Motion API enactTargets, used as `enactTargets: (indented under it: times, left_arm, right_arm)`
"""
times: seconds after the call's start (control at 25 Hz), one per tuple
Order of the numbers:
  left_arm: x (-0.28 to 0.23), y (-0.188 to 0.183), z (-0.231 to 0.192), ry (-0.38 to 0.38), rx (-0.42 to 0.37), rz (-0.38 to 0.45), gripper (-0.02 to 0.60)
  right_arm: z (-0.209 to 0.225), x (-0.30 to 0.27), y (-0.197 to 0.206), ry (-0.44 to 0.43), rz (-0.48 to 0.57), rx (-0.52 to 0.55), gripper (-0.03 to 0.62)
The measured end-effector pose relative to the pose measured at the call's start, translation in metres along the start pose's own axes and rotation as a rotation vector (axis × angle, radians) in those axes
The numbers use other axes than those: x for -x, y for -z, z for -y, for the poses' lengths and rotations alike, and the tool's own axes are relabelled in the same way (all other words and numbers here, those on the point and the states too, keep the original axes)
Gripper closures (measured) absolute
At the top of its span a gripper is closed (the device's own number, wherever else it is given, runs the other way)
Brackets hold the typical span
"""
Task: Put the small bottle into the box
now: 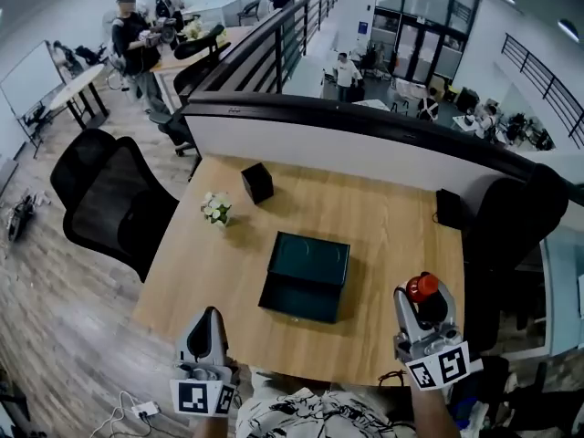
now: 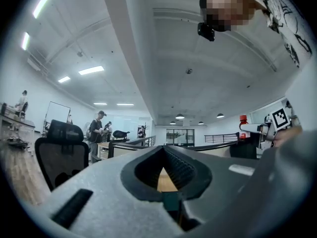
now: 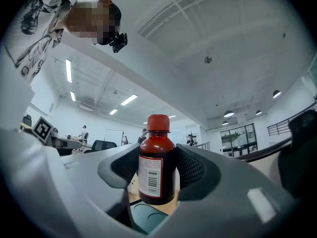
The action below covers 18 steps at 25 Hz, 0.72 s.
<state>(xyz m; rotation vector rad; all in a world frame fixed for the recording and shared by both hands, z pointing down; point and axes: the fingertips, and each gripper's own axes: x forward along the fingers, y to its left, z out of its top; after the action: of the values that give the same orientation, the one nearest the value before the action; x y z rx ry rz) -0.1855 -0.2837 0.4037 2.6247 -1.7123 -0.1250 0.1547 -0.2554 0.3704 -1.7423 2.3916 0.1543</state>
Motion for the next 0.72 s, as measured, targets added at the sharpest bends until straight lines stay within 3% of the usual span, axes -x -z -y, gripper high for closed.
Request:
enactTargets:
  times: [0.32,0.56,0.72]
  left_arm:
    - [-0.048,0.012,-0.045,0.166,0.025,-0.058,0.582]
    - [-0.061,0.028,-0.049,0.202,0.052,-0.095,0.583]
    - [-0.063,0.042,-0.050,0.198,0.067,-0.127,0.583]
  right_arm:
    - [-0.040,-0.024,0.019,0.110,-0.068,0.046,0.365]
    - [-0.047,-0.043,0.052,0.090,-0.159,0.061,0.365]
    - [-0.058,-0.064,0.093,0.017,-0.230,0.068,0.365]
